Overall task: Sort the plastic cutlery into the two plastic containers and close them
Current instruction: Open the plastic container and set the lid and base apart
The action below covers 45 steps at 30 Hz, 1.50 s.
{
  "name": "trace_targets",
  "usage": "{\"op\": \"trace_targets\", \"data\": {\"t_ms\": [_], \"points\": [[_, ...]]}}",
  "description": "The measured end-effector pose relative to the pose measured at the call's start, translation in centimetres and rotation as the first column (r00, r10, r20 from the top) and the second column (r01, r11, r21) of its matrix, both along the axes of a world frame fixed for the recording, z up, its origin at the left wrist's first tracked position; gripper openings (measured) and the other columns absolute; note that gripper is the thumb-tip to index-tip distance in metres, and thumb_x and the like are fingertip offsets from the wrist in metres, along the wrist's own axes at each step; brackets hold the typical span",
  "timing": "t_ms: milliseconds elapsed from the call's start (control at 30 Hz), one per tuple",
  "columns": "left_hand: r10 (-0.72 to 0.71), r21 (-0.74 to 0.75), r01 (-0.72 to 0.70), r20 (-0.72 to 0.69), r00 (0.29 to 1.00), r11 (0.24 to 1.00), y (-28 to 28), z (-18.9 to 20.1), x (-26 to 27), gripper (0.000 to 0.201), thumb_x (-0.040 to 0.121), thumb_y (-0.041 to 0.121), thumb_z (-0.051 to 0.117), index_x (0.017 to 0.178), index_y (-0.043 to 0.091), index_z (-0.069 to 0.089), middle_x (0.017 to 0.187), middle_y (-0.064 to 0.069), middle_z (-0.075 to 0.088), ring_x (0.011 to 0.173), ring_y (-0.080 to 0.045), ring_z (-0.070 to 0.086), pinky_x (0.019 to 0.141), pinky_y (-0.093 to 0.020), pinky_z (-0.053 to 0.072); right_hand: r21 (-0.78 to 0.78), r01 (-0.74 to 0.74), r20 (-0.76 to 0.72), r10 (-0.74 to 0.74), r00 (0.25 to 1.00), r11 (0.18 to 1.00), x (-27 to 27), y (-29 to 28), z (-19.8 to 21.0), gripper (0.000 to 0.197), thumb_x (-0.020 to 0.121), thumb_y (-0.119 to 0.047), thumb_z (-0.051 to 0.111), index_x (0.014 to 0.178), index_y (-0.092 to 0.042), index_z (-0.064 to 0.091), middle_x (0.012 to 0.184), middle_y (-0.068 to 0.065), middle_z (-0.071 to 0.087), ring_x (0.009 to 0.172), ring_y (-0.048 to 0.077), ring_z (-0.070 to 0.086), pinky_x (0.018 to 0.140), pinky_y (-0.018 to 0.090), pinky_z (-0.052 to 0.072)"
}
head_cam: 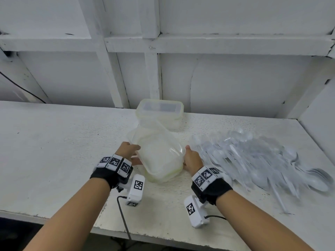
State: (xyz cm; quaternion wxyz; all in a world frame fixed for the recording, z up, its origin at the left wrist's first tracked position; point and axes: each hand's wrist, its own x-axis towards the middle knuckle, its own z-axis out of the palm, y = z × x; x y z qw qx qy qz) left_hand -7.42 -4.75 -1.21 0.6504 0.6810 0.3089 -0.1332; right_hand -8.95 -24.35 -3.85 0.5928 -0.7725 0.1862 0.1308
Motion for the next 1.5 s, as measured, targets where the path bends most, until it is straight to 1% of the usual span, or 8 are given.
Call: {"op": "trace_targets", "data": {"t_ms": [233,367,467,667,867,1100,1400,1500], "points": [[-0.147,0.222,0.154,-0.047,0.988,0.963,0.2,0.0,1.6,0.04,0.091,0.015,0.057,0.125,-0.002,0.044,0.12,-0.021,0.052,0.096,-0.038,0.06,0.073,-0.05,0.055,-0.185,-0.175,-0.011,0.177,0.984,0.967,-0.7,-0.6,1.2,0.039,0.1,-0.026,0.027,0.066,-0.014,0.043,0.071,0.002,0.045,0.084,0.021,0.045,0.069,0.027,0.036],[-0.275,0.523,0.283,-0.096,0.957,0.804,1.6,0.4,3.4,0.06,0.093,0.035,0.052,0.138,0.002,0.03,0.136,-0.019,0.044,0.119,-0.036,0.048,0.096,-0.047,0.046,-0.129,-0.216,-0.001,0.217,0.976,0.968,-1.7,-1.2,0.8,0.04,0.095,-0.029,0.04,0.131,-0.011,0.043,0.117,0.007,0.054,0.095,0.021,0.054,0.075,0.029,0.048],[-0.312,0.578,0.282,-0.048,0.949,0.766,2.5,0.4,5.0,0.059,0.096,0.04,0.043,0.142,0.006,0.029,0.146,-0.018,0.035,0.131,-0.034,0.038,0.105,-0.047,0.038,-0.059,-0.225,-0.062,0.221,0.973,0.973,-2.7,-1.2,1.0,0.05,0.095,-0.038,0.043,0.138,-0.018,0.028,0.115,0.011,0.052,0.074,0.018,0.057,0.059,0.027,0.053],[-0.33,0.416,0.29,0.027,0.943,0.862,2.3,-0.2,6.5,0.046,0.103,0.029,0.023,0.135,0.0,0.038,0.14,-0.02,0.04,0.128,-0.034,0.04,0.106,-0.047,0.035,0.147,-0.245,-0.149,0.267,0.952,0.958,-3.5,-1.0,0.9,0.044,0.095,-0.036,0.048,0.128,-0.025,0.021,0.09,0.014,0.054,0.071,0.028,0.059,0.07,0.035,0.057],[-0.186,0.191,0.179,0.018,0.982,0.965,3.4,-1.1,5.8,0.017,0.094,0.022,0.04,0.099,0.01,0.05,0.102,-0.017,0.056,0.086,-0.029,0.055,0.079,-0.037,0.048,0.182,-0.208,-0.152,0.237,0.96,0.961,-2.6,-1.0,1.2,0.039,0.094,-0.023,0.052,0.126,-0.017,0.029,0.089,0.013,0.052,0.071,0.021,0.057,0.063,0.024,0.053],[-0.233,0.031,0.235,-0.055,0.971,0.972,7.6,-0.8,2.6,0.026,0.092,0.022,0.05,0.11,0.004,0.051,0.082,-0.018,0.055,0.07,-0.029,0.058,0.052,-0.027,0.056,-0.013,-0.157,-0.096,0.155,0.983,0.988,1.2,-0.7,0.9,0.052,0.094,-0.033,0.047,0.139,-0.01,0.035,0.131,0.009,0.049,0.116,0.03,0.054,0.097,0.042,0.047],[-0.302,0.085,0.301,-0.001,0.953,0.95,8.2,-1.6,1.2,0.018,0.093,0.023,0.052,0.106,0.013,0.059,0.095,-0.004,0.058,0.081,-0.017,0.055,0.072,-0.027,0.043,-0.193,-0.211,-0.03,0.209,0.977,0.958,4.6,-0.5,1.3,0.038,0.097,-0.024,0.041,0.114,0.007,0.055,0.1,0.017,0.059,0.1,0.032,0.058,0.098,0.049,0.044],[-0.268,0.049,0.266,0.042,0.962,0.963,7.6,-1.5,1.4,0.032,0.086,0.03,0.062,0.112,0.013,0.058,0.097,-0.006,0.059,0.08,-0.017,0.055,0.074,-0.029,0.045,-0.182,-0.206,-0.037,0.203,0.978,0.961,4.6,-0.4,1.3,0.038,0.096,-0.024,0.04,0.111,0.007,0.056,0.113,0.025,0.06,0.106,0.039,0.057,0.096,0.052,0.044]]}}
